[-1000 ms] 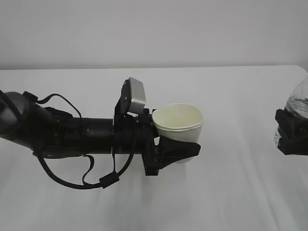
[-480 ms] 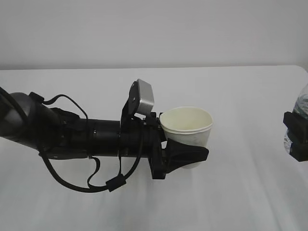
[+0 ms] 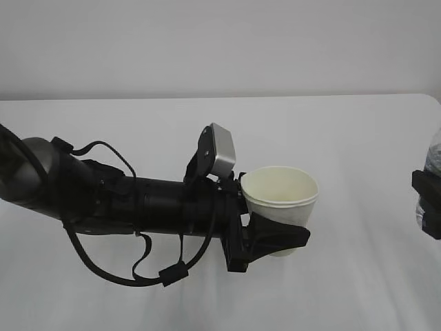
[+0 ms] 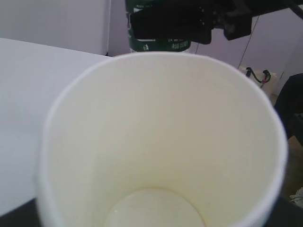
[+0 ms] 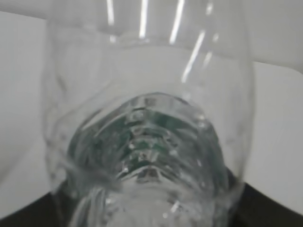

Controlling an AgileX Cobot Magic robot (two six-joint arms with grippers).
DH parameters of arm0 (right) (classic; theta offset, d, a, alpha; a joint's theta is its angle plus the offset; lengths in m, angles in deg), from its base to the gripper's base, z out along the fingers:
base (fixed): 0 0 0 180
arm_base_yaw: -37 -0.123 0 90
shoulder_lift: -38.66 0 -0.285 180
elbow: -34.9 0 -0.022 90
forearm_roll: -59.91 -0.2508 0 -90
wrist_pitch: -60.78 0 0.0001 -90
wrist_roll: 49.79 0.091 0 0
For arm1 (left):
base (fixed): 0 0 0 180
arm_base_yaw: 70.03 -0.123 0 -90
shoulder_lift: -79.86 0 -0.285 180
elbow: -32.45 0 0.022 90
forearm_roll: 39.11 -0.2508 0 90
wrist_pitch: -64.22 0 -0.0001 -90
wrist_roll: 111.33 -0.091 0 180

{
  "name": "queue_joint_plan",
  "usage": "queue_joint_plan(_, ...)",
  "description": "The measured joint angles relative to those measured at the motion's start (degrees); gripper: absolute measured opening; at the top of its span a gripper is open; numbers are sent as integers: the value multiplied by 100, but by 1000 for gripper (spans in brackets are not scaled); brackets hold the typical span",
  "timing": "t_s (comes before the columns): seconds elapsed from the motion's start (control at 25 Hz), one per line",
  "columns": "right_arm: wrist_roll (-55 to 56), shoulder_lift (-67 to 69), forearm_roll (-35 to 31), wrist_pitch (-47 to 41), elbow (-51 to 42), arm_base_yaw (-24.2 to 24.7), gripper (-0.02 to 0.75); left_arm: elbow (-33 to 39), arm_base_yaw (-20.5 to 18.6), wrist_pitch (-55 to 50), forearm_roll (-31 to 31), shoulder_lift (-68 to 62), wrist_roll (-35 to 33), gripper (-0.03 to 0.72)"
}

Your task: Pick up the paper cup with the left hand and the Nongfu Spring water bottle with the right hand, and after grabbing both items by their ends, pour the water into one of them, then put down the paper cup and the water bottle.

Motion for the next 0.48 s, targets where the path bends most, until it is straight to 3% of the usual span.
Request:
queue_joint_plan(0.2, -11, -116, 329, -668, 366, 0, 401, 0, 117, -21, 0, 0, 0, 464)
queue_joint_plan(0.48, -224, -116, 851, -781, 589, 0, 401, 0, 171, -34, 39, 0, 10, 464)
